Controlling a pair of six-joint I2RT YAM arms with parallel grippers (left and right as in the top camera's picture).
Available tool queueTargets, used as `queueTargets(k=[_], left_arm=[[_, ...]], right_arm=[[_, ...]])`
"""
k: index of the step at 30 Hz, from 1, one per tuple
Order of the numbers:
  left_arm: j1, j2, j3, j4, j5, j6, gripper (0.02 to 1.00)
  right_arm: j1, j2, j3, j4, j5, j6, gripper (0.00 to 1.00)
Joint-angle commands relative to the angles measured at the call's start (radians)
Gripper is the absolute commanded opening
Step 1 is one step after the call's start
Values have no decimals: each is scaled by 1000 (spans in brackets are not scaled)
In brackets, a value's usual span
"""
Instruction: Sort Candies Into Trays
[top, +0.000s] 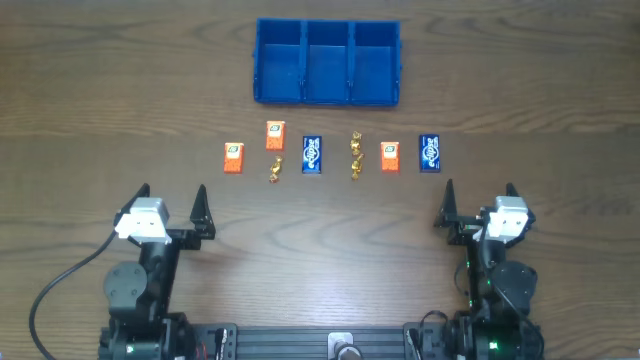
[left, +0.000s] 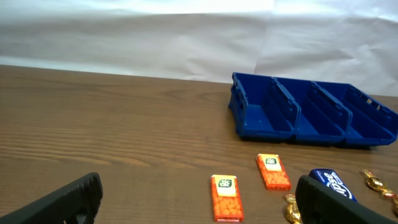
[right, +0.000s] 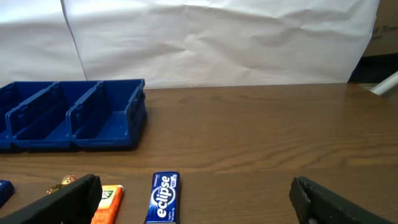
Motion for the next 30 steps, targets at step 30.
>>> queueTargets(k=[30], left_arm=[[1, 697, 516, -154, 35, -38, 998]], right_arm=[[-4, -8, 1, -11, -5, 14, 998]])
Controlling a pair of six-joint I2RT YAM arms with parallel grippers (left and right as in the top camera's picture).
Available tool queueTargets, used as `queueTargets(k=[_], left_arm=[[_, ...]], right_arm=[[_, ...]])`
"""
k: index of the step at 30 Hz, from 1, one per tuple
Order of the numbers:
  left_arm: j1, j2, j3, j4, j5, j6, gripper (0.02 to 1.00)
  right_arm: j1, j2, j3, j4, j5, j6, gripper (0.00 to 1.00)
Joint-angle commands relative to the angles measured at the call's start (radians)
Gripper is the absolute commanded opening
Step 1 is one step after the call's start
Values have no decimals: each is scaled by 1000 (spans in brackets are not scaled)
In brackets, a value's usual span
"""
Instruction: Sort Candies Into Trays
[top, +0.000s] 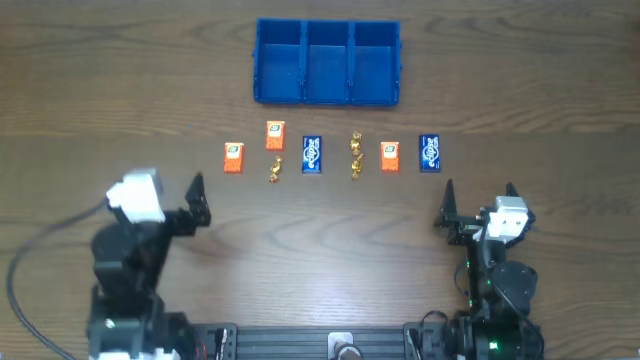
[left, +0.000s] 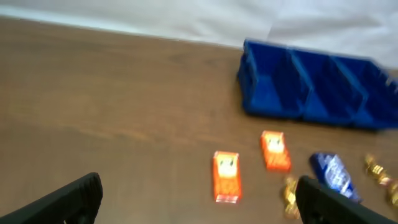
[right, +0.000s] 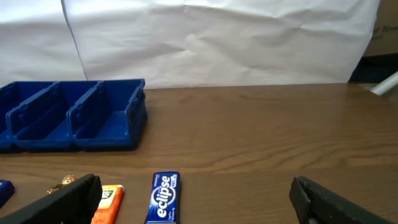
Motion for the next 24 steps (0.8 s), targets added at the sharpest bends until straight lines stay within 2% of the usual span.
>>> queueTargets(k=[1, 8, 14, 24], left_arm=[[1, 334, 278, -80, 51, -8, 1000], [-28, 925, 698, -352, 61, -8, 1000], [-109, 1267, 908, -452, 59, 26, 996], [-172, 1468, 959, -527, 3, 72, 987]], right_arm=[[-4, -8, 1, -11, -4, 14, 998], [-4, -8, 1, -11, -4, 14, 1000], [-4, -8, 1, -11, -4, 14, 1000], [-4, -8, 1, -11, -4, 14, 1000]])
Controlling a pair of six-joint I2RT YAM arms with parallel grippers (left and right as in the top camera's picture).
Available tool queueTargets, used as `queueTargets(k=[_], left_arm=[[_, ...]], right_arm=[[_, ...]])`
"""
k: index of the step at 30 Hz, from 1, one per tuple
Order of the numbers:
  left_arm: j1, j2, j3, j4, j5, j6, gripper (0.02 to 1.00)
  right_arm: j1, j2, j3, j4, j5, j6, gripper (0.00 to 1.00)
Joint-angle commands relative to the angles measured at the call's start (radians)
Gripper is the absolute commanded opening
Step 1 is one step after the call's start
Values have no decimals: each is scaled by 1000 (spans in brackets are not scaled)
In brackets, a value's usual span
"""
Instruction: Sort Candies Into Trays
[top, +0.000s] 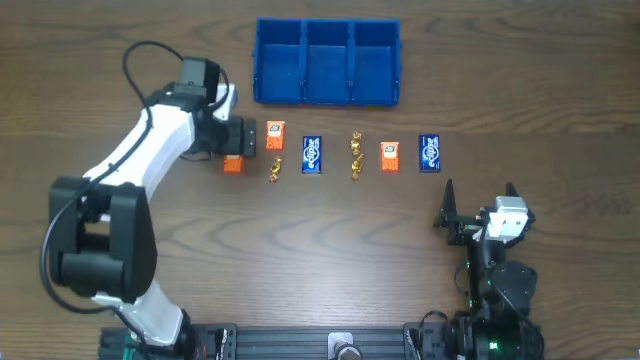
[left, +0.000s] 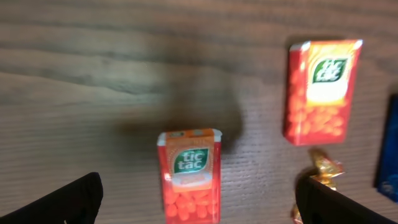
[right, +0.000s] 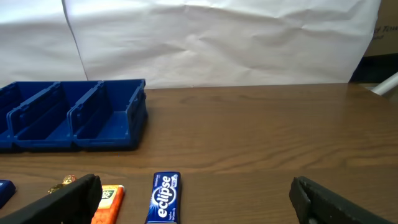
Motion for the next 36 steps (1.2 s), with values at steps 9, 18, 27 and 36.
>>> queueTargets(k=[9, 18, 27, 36], left_arm=[[-20, 117, 22, -24, -83, 38, 950], [-48, 131, 22, -10, -146, 38, 869], [-71, 134, 22, -5, -182, 14, 682], [-69, 134, 22, 4, -180, -8, 430]], right_arm=[[-4, -7, 1, -10, -2, 14, 998], [-4, -7, 1, -10, -2, 14, 998], [-4, -7, 1, -10, -2, 14, 1000], [-4, -7, 1, -10, -2, 14, 1000]])
